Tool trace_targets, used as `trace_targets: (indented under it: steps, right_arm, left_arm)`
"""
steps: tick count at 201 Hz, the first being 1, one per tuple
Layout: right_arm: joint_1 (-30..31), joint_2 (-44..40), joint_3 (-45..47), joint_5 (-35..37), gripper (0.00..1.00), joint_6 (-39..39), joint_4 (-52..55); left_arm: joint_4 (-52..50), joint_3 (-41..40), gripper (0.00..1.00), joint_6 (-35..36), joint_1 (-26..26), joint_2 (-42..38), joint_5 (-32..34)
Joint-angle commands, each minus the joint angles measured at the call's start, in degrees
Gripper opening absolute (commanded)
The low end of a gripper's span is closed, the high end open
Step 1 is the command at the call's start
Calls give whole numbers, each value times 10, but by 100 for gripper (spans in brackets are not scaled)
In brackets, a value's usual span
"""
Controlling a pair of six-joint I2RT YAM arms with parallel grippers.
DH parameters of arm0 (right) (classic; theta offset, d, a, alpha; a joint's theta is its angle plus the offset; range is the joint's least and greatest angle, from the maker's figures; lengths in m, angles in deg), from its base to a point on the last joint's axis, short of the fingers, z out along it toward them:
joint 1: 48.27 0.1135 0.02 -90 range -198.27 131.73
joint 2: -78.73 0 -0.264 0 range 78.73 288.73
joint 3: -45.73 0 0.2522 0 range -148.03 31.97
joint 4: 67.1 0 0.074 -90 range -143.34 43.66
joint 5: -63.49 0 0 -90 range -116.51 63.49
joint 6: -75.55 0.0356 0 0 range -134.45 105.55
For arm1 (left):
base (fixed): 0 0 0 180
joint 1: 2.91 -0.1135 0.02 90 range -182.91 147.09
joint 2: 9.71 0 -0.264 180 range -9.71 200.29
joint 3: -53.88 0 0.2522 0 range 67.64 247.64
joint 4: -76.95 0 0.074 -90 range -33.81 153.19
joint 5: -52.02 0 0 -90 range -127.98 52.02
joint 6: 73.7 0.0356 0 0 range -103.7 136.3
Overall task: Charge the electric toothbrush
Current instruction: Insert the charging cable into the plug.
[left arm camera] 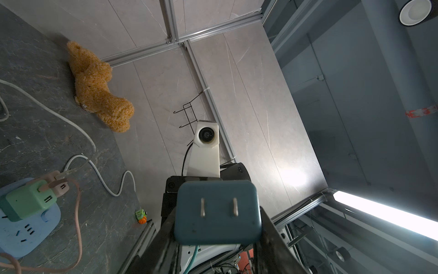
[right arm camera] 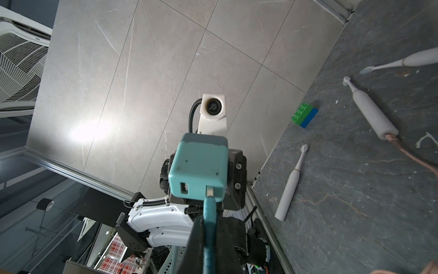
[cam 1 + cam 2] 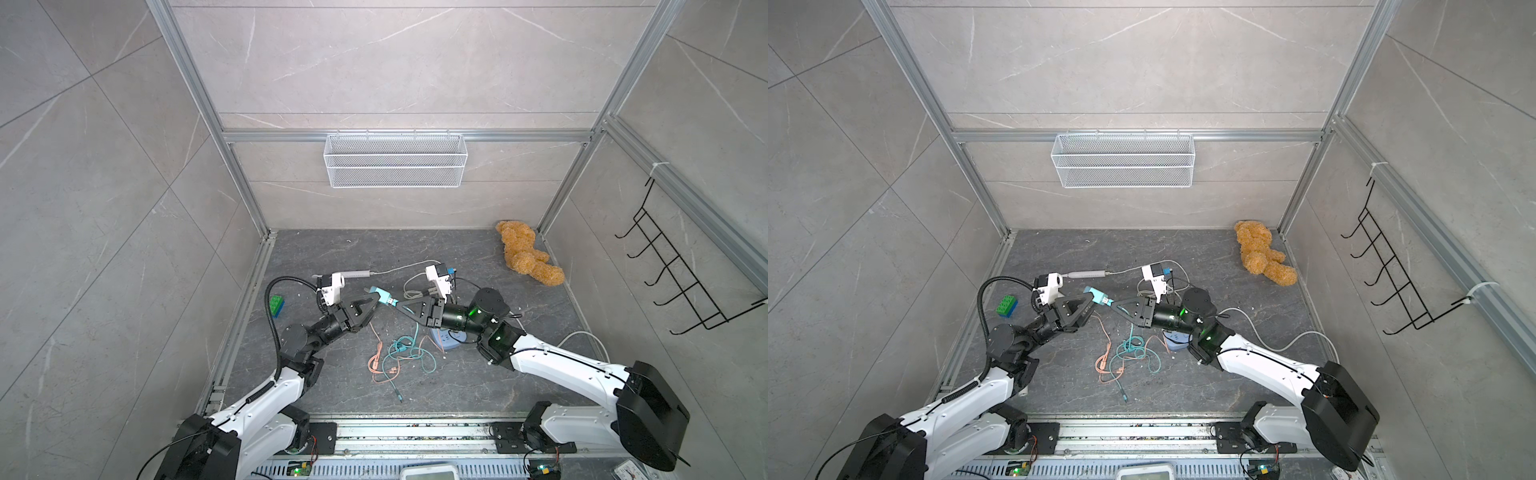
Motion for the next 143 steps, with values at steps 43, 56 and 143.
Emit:
trace_targets:
  steps: [43, 56, 143]
  right_arm:
    - [-8, 7, -52, -13, 0, 10, 99]
    - [2, 11, -52, 9, 0, 15, 71]
    - [43, -131, 48, 231, 47, -363, 210]
  left_arm:
    - [-75, 45, 0, 111, 60, -37, -87]
    - [-100, 47, 0, 135, 77, -43, -64]
    - [-211, 32, 0, 92, 93, -87, 125]
